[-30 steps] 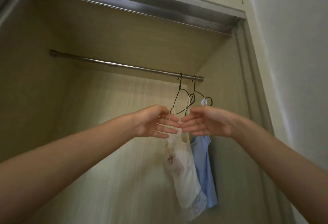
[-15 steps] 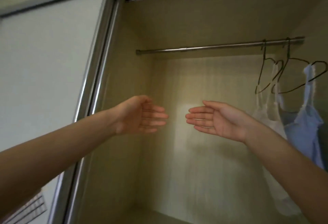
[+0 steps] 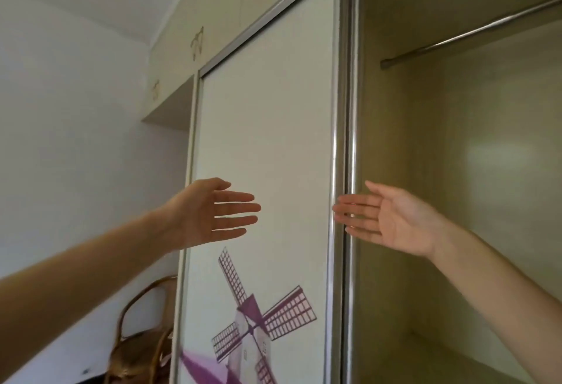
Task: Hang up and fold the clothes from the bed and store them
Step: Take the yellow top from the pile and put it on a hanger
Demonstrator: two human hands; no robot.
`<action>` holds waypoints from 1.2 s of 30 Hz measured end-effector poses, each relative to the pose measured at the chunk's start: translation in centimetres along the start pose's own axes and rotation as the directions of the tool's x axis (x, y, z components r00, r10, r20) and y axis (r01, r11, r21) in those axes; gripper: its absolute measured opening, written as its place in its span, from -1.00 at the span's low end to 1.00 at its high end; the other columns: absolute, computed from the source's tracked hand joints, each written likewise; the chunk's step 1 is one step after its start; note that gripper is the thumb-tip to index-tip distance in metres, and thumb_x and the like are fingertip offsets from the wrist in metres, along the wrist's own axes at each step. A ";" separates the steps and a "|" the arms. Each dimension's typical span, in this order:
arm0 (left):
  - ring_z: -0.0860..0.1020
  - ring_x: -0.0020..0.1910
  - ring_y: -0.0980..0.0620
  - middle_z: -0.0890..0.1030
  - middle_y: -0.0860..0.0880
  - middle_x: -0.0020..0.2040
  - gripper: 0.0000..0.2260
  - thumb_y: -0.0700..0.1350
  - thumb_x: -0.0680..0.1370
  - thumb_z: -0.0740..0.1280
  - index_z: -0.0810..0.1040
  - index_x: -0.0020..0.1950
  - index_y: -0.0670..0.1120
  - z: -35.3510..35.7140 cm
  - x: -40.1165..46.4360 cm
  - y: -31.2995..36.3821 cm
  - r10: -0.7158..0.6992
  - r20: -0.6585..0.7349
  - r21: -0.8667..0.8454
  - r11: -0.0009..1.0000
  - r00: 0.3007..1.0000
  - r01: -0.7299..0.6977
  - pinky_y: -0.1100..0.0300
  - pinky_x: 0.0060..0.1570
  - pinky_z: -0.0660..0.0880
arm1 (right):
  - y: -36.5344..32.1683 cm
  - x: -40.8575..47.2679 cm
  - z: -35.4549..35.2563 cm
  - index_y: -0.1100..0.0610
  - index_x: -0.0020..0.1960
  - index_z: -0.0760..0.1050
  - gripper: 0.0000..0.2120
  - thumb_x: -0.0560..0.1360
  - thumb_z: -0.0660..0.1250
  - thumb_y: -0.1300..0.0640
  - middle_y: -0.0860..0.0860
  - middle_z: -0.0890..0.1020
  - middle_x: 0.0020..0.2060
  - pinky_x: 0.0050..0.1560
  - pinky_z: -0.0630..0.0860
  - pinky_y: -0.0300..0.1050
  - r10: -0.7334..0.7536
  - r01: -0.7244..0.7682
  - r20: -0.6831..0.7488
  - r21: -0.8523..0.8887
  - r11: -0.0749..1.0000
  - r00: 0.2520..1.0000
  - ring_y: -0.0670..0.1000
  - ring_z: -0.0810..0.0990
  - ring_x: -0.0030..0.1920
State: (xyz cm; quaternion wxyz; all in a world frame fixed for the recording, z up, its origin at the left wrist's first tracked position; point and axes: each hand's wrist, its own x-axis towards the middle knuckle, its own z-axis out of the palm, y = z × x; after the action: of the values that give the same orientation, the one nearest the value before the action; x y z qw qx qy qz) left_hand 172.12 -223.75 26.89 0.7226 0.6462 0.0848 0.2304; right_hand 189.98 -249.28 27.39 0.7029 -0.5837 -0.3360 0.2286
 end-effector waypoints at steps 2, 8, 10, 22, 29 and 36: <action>0.65 0.11 -0.18 0.65 -0.22 0.13 -0.63 -0.06 0.62 0.12 0.59 0.18 -0.26 -3.7 -1.1 0.1 -0.006 -0.058 0.012 1.000 0.998 0.007 -0.06 0.16 0.50 | 1.2 1.6 3.3 0.26 0.25 0.54 -0.56 0.64 0.15 -0.06 0.17 0.67 0.13 0.25 0.51 0.04 0.016 -0.016 0.029 0.023 1.000 0.999 0.13 0.66 0.15; 0.63 0.14 -0.18 0.66 -0.22 0.12 -0.63 -0.07 0.62 0.10 0.58 0.19 -0.26 -13.1 -4.8 -0.3 -0.027 -0.197 0.046 0.998 0.980 0.037 -0.07 0.22 0.47 | 5.3 5.3 12.2 0.26 0.24 0.55 -0.58 0.61 0.19 -0.05 0.17 0.66 0.15 0.25 0.51 0.03 0.064 -0.082 0.156 0.109 0.991 0.986 0.14 0.64 0.18; 0.62 0.15 -0.19 0.66 -0.22 0.12 -0.64 -0.07 0.63 0.10 0.56 0.21 -0.26 -15.7 -5.9 -0.6 -0.042 -0.233 0.045 0.998 0.971 0.054 -0.08 0.22 0.47 | 6.4 6.4 14.7 0.27 0.24 0.56 -0.58 0.61 0.19 -0.04 0.18 0.66 0.15 0.26 0.50 0.04 0.078 -0.101 0.187 0.115 0.988 0.979 0.15 0.64 0.18; 0.61 0.17 -0.21 0.65 -0.22 0.14 -0.64 -0.07 0.62 0.12 0.56 0.22 -0.26 -27.9 -8.5 -5.5 -0.156 -0.454 -0.065 0.988 0.877 0.142 -0.09 0.27 0.44 | 15.5 15.5 26.5 0.24 0.22 0.56 -0.59 0.64 0.14 -0.04 0.17 0.67 0.13 0.24 0.53 0.04 0.153 -0.185 0.385 0.047 0.982 0.910 0.14 0.66 0.15; 0.63 0.14 -0.19 0.65 -0.21 0.15 -0.64 -0.07 0.61 0.13 0.56 0.25 -0.25 -32.7 -3.4 -6.7 -0.169 -0.571 -0.075 0.985 0.804 0.153 -0.07 0.21 0.48 | 20.4 23.7 30.7 0.26 0.22 0.56 -0.60 0.65 0.13 -0.01 0.18 0.68 0.11 0.24 0.51 0.04 0.151 -0.213 0.522 0.060 0.975 0.839 0.13 0.67 0.14; 0.63 0.13 -0.17 0.65 -0.19 0.16 -0.64 -0.06 0.62 0.12 0.56 0.24 -0.23 -35.2 1.9 -7.9 -0.165 -0.624 -0.056 0.984 0.764 0.167 -0.07 0.20 0.50 | 23.5 31.2 32.8 0.23 0.17 0.57 -0.61 0.67 0.09 -0.01 0.15 0.69 0.08 0.25 0.51 0.02 0.169 -0.223 0.619 0.011 0.975 0.767 0.12 0.67 0.13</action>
State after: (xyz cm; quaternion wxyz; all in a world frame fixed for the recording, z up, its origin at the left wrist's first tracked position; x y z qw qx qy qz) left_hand 160.75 -191.84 14.24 0.6697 0.5239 0.3772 0.3671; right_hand 188.26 -200.13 13.93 0.5514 -0.4795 -0.4734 0.4919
